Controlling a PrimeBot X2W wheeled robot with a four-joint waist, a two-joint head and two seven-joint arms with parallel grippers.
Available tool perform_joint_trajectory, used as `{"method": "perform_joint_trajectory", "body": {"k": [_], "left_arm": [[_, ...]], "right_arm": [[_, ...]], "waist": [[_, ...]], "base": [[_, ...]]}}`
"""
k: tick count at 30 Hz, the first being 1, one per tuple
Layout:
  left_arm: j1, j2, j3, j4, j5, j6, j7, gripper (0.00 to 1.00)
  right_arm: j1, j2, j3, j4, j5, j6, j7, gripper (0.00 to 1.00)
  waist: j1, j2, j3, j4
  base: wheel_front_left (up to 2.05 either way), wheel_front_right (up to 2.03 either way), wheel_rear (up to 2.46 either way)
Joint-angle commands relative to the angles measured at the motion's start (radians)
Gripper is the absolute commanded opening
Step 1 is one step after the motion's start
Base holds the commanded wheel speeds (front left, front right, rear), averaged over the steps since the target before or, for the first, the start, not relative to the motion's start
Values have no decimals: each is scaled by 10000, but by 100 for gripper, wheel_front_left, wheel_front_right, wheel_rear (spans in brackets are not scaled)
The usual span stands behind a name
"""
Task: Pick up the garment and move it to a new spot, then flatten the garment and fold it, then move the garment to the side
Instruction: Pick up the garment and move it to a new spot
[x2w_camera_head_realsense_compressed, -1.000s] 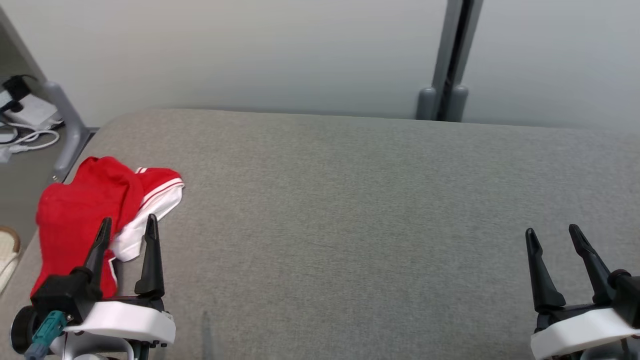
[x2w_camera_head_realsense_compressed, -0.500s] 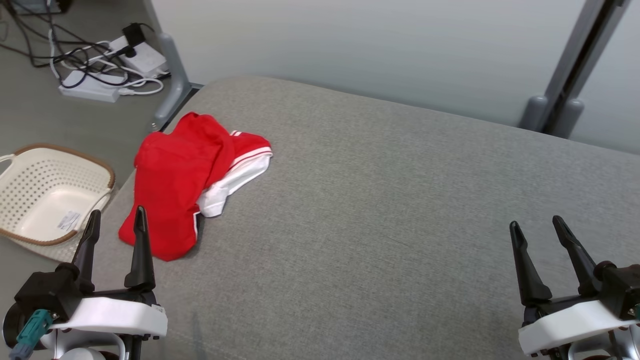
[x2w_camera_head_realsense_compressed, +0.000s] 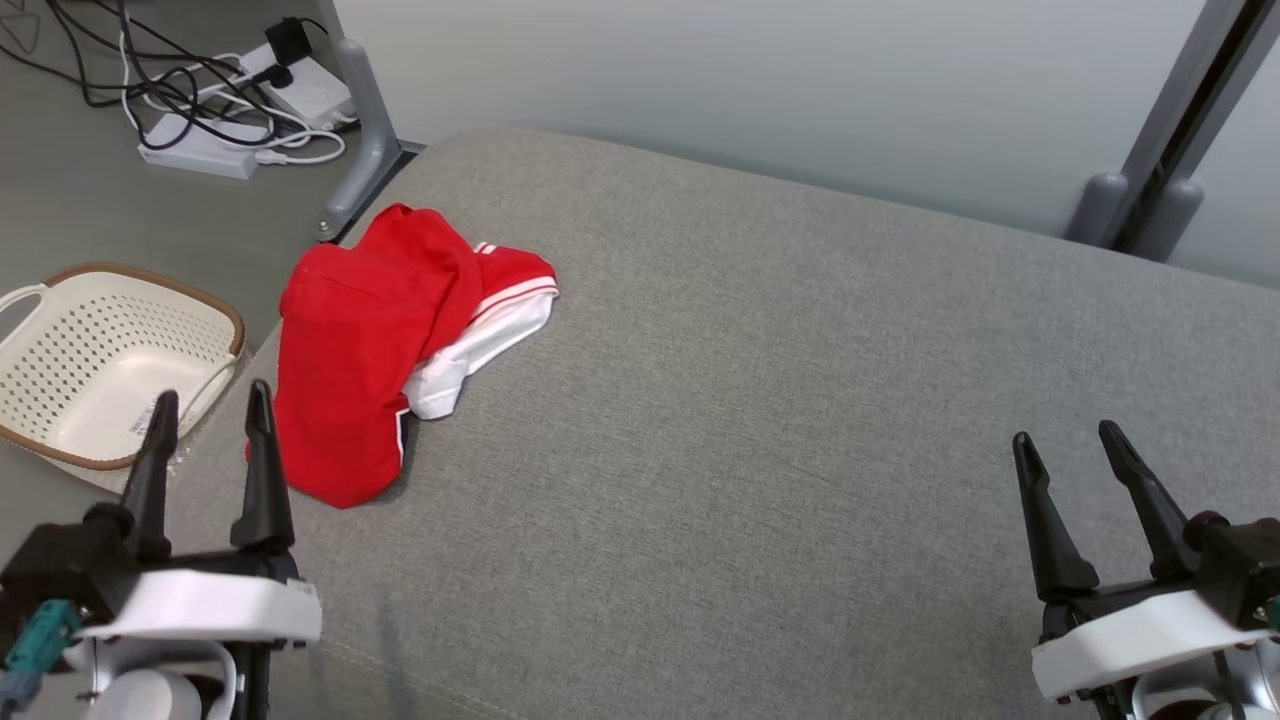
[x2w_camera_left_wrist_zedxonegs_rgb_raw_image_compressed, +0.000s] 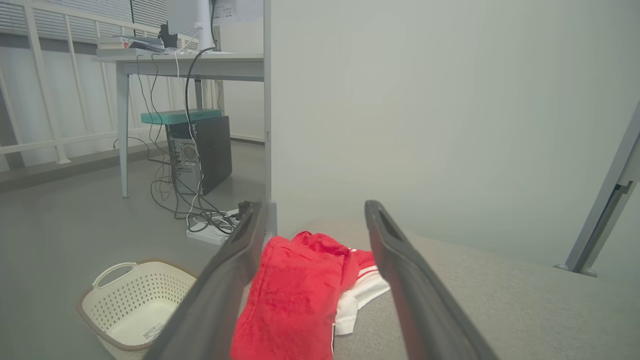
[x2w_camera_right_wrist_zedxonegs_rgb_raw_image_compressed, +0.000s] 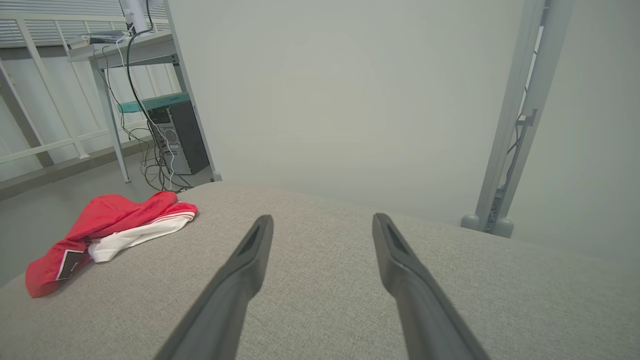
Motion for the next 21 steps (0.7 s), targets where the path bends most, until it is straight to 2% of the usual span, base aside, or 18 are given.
{"method": "perform_joint_trajectory", "body": {"k": [1, 6, 9, 13, 21], "left_arm": [[-296, 15, 84, -67, 42, 52, -66, 100], [-1261, 41, 380, 64, 42, -29, -83, 100], [-2124, 21, 465, 623, -138, -260, -3, 100], [-3289, -12, 499, 2113, -671, -955, 327, 100], [-5119, -360, 243, 5928, -1407, -2302, 837, 100]], "right_arm": [[-148, -41, -6, -75, -9, -3, 29, 100], [-430, -41, 28, -350, -187, -3, 190, 100], [-669, -40, 61, -538, -349, -3, 331, 100], [-1025, -43, 116, -787, -595, -3, 476, 100], [-1554, -41, 82, -1004, -832, -3, 590, 100]], "waist": [[0, -1, 144, -106], [0, -1, 853, -450], [0, -1, 1414, -717], [0, -1, 2253, -1134], [0, -1, 3572, -1494]], "base": [[0, 0, 0], [0, 0, 0], [0, 0, 0], [0, 0, 0], [0, 0, 0]]}}
